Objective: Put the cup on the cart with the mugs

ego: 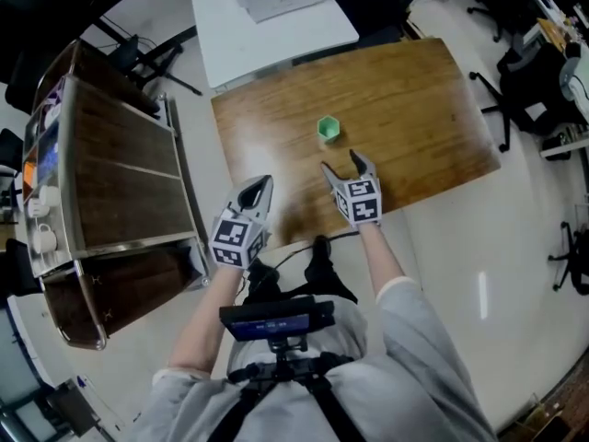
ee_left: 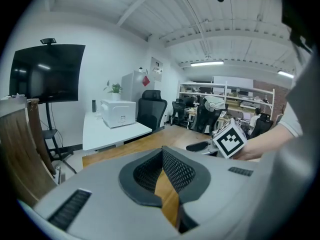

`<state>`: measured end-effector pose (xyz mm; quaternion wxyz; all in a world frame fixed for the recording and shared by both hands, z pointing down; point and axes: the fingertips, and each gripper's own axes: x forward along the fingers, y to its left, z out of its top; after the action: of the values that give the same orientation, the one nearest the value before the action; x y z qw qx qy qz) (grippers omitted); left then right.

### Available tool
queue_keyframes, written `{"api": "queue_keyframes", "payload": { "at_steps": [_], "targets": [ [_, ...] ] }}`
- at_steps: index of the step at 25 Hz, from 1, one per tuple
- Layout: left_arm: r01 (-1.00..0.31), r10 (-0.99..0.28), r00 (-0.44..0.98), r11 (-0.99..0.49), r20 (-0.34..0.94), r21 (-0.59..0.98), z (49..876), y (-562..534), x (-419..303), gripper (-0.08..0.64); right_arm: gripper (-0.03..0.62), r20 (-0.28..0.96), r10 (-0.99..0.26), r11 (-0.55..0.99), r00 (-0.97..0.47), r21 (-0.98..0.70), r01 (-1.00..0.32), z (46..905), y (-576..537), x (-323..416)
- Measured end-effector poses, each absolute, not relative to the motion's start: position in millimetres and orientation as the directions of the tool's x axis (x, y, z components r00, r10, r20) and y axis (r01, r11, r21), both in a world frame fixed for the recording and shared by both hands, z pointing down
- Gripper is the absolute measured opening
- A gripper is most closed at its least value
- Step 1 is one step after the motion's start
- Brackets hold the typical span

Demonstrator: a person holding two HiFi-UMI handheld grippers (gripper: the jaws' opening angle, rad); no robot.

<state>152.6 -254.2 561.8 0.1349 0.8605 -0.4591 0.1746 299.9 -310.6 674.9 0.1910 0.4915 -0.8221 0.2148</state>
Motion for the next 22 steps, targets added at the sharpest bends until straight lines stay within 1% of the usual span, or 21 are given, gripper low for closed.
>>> {"api": "queue_keyframes", "payload": {
  "at_steps": [1,2,4,9,10,17,22],
  "targets": [
    [-0.833,-0.738,0.523,-0.548,0.426,0.075,565,-258,154,0.006,0.354,0.532,-0.722,0.429,-0.442,-0.156,-0.89,683,-317,298],
    [-0.829,-0.731,0.531,-0.553,0.429,0.083,570,-262,155,0.006,0.379,0.54,-0.719,0.432,-0.437,-0.146,-0.89,690,-323,297],
    [-0.82,-0.714,0.547,-0.563,0.437,0.106,580,-266,159,0.006,0.414,0.554,-0.714,0.437,-0.428,-0.125,-0.891,705,-334,295],
    [-0.809,-0.691,0.561,-0.574,0.456,0.126,602,-279,165,0.006,0.419,0.575,-0.7,0.455,-0.423,-0.097,-0.885,735,-368,293],
    [-0.81,-0.688,0.56,-0.572,0.461,0.129,605,-280,165,0.006,0.433,0.579,-0.699,0.457,-0.421,-0.092,-0.885,742,-374,294],
    [-0.816,-0.688,0.549,-0.565,0.475,0.125,619,-292,160,0.005,0.433,0.587,-0.707,0.435,-0.394,-0.078,-0.897,772,-409,295],
    [-0.827,-0.691,0.536,-0.545,0.484,0.138,623,-299,159,0.006,0.433,0.598,-0.688,0.47,-0.412,-0.066,-0.88,791,-416,288]
  ]
}}
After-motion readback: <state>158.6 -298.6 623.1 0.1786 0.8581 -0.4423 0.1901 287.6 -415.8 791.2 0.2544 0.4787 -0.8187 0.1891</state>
